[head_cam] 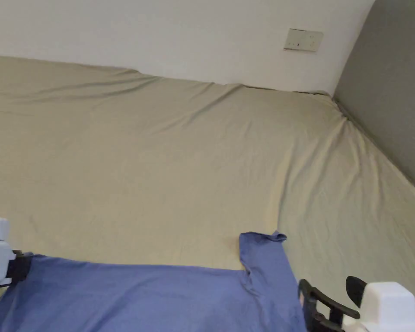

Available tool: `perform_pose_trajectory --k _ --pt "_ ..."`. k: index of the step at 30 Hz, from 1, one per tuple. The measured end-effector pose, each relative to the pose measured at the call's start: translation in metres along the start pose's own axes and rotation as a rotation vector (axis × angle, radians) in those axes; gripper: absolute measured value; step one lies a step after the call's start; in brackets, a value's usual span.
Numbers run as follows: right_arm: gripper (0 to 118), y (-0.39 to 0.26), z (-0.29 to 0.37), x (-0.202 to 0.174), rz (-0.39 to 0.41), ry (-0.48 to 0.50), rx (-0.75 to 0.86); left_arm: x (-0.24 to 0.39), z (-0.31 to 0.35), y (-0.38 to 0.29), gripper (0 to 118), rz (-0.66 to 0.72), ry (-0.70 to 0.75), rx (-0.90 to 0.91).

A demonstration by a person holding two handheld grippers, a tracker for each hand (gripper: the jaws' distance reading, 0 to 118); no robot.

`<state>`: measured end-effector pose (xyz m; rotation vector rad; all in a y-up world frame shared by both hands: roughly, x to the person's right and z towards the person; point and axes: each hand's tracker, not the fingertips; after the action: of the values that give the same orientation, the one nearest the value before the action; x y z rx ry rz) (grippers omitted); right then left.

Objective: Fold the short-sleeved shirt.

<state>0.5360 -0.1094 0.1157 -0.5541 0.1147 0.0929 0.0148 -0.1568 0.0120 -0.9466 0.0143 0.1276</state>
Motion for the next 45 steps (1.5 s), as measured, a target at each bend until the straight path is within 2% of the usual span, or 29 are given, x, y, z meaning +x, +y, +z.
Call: perform_pose_trajectory --k 2,3,5,6,9,12,16,18,19,20,21,22,23,26,29,31,39,45 --pt "118 0.006 -0.044 0.013 0.060 -0.013 -0.141 -0.002 0.004 0.000 2 0.016 -0.004 0.009" --pt "118 0.006 -0.059 0.017 0.119 -0.043 -0.180 -0.001 0.008 -0.001 2 0.028 -0.014 0.008" --pt "114 0.003 -0.104 0.027 0.182 -0.037 -0.324 0.000 0.011 -0.003 2 0.031 -0.028 0.011" --pt "114 0.000 -0.119 0.031 0.161 -0.008 -0.354 0.002 0.011 -0.004 2 0.026 -0.022 0.012" --pt "113 -0.004 -0.166 0.045 0.026 0.048 -0.478 0.002 0.011 -0.004 2 0.016 -0.011 0.006" --pt "98 -0.009 -0.192 0.043 -0.022 0.056 -0.525 0.000 0.008 -0.005 2 0.018 -0.007 -0.002" --pt "87 -0.009 -0.207 0.030 -0.012 0.085 -0.551 0.000 0.006 -0.006 2 0.030 -0.012 -0.013" --pt "74 -0.008 -0.208 0.028 -0.007 0.079 -0.555 0.000 0.006 -0.007 2 0.034 -0.016 -0.013" --pt "59 -0.007 -0.206 0.029 -0.014 0.083 -0.557 -0.001 0.006 -0.007 2 0.033 -0.012 -0.014" --pt "8 -0.002 -0.202 0.029 -0.031 0.108 -0.554 -0.001 0.006 -0.007 2 0.031 -0.010 -0.016" --pt "4 0.000 -0.199 0.031 -0.041 0.122 -0.538 -0.001 0.007 -0.007 2 0.031 -0.011 -0.016" --pt "4 0.002 -0.194 0.034 -0.090 0.148 -0.468 -0.001 0.007 -0.006 2 0.033 -0.013 -0.016" --pt "4 0.004 -0.189 0.041 -0.074 0.126 -0.531 -0.002 0.007 -0.006 2 0.034 -0.011 -0.018" --pt "4 0.021 -0.173 0.043 -0.074 0.141 -0.513 -0.003 0.013 -0.003 2 0.034 -0.012 -0.013" --pt "4 0.026 -0.157 0.053 -0.134 0.170 -0.458 -0.008 0.024 0.000 2 0.050 -0.024 0.007" --pt "4 0.032 -0.140 0.060 -0.136 0.172 -0.429 -0.010 0.035 0.002 2 0.052 -0.025 0.023" --pt "4 0.045 -0.063 0.077 -0.182 0.219 -0.345 -0.027 0.107 -0.007 2 0.102 -0.076 0.102" --pt "4 0.037 0.016 0.076 -0.181 0.262 -0.315 -0.034 0.173 -0.058 2 0.118 -0.092 0.123"
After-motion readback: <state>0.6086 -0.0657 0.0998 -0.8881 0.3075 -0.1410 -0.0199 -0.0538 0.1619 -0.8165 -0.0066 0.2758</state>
